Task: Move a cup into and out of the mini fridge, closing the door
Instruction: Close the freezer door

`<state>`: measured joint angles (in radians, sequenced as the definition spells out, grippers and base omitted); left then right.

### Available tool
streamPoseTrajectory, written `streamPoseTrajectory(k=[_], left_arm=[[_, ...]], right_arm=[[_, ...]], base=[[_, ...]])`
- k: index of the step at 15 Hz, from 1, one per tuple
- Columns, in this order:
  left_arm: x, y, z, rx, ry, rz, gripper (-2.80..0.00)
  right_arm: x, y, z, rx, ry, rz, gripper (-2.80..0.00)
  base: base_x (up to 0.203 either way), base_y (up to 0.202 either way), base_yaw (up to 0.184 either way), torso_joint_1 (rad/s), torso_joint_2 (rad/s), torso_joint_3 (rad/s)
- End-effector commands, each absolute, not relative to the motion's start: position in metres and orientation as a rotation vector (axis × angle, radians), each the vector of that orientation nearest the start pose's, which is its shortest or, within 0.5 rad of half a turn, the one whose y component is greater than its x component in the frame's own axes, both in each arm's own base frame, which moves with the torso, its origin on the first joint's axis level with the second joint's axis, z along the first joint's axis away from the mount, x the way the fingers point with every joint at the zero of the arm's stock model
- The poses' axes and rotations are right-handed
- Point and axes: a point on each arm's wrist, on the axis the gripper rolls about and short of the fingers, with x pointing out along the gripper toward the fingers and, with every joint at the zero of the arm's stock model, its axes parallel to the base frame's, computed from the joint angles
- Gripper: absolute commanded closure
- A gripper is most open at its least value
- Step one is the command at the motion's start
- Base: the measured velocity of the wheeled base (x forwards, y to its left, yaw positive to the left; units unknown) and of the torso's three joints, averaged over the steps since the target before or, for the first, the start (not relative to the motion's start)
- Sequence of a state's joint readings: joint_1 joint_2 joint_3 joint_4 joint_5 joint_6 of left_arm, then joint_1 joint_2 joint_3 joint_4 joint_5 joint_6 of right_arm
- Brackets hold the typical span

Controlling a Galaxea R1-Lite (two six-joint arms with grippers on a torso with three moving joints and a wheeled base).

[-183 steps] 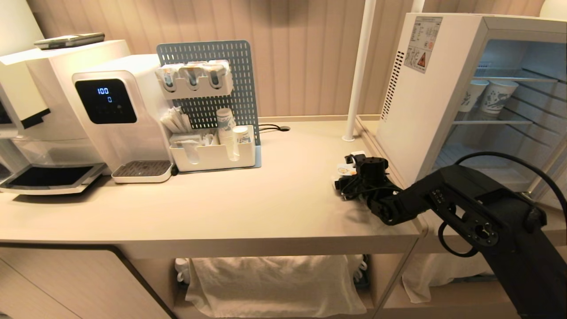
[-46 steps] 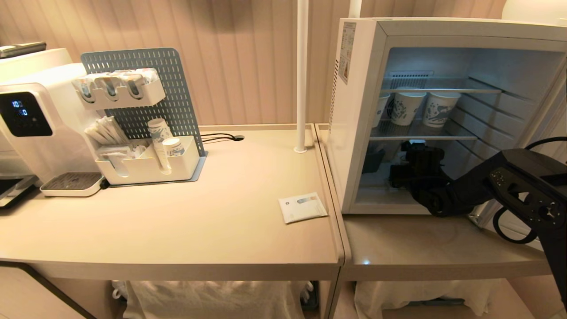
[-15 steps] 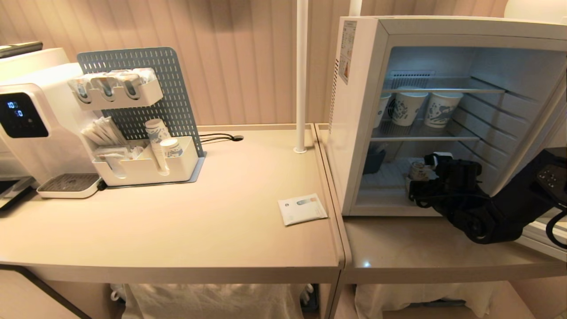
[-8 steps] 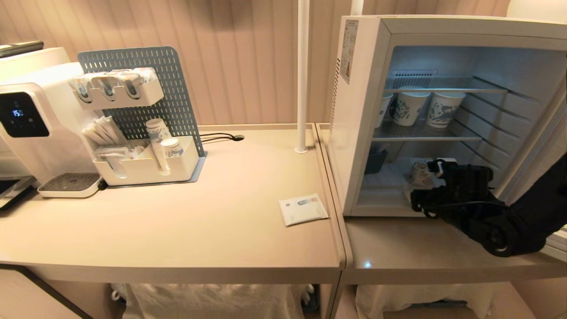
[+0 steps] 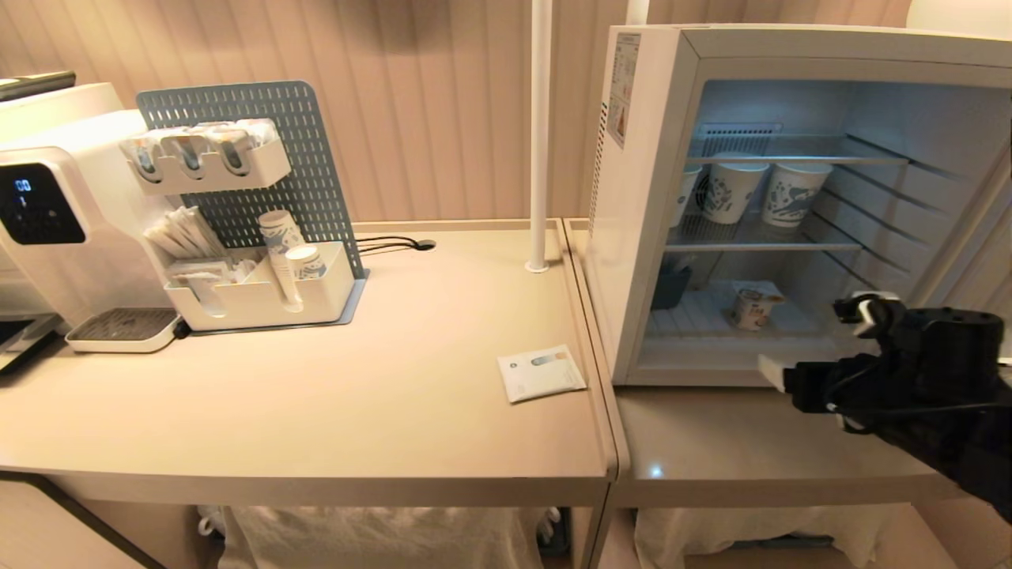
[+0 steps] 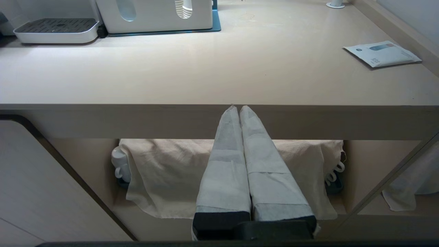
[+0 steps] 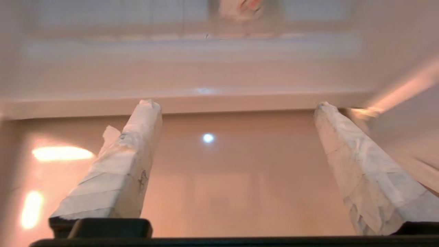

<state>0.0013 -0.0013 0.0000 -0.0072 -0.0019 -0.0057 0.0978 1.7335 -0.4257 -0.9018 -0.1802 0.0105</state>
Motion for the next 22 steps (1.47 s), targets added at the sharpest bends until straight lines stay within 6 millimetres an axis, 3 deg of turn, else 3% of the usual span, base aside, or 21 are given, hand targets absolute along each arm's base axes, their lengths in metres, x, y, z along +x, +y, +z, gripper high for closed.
streamPoseTrajectory(k=[1,6,9,11,14,17,19,20,22], left_arm=[[-0.023,0.000,0.076,-0.006,-0.008,0.000,0.00],[-0.023,0.000,0.076,-0.006,-0.008,0.000,0.00],[-0.023,0.000,0.076,-0.006,-0.008,-0.001,0.00],[-0.023,0.000,0.076,-0.006,-0.008,0.000,0.00],[-0.023,0.000,0.076,-0.005,-0.008,0.000,0.00],[-0.023,0.000,0.076,-0.005,-0.008,-0.002,0.00],[-0.023,0.000,0.076,-0.005,-0.008,-0.002,0.00],[-0.023,0.000,0.076,-0.005,-0.008,-0.002,0.00],[-0.023,0.000,0.076,-0.005,-0.008,-0.002,0.00]], right_arm=[[0.202,0.019,0.152,-0.024,0.223,-0.070,0.00],[0.080,0.007,0.191,-0.002,0.082,-0.041,0.00],[0.003,-0.003,0.192,0.008,0.103,-0.028,0.00],[-0.034,-0.009,0.187,0.038,0.165,-0.086,0.00],[-0.055,-0.012,0.202,0.152,0.182,-0.167,0.00],[-0.072,-0.001,0.193,0.155,0.191,-0.182,0.00],[-0.088,0.000,0.161,0.114,0.127,-0.104,0.00],[-0.084,0.000,0.144,0.094,0.108,-0.090,0.00],[-0.050,-0.001,0.107,0.069,0.100,-0.087,0.00]], base=[[0.000,0.000,0.000,0.000,0.00,0.000],[0.000,0.000,0.000,0.000,0.00,0.000],[0.000,0.000,0.000,0.000,0.00,0.000],[0.000,0.000,0.000,0.000,0.00,0.000],[0.000,0.000,0.000,0.000,0.00,0.000],[0.000,0.000,0.000,0.000,0.00,0.000],[0.000,0.000,0.000,0.000,0.00,0.000],[0.000,0.000,0.000,0.000,0.00,0.000],[0.000,0.000,0.000,0.000,0.00,0.000]])
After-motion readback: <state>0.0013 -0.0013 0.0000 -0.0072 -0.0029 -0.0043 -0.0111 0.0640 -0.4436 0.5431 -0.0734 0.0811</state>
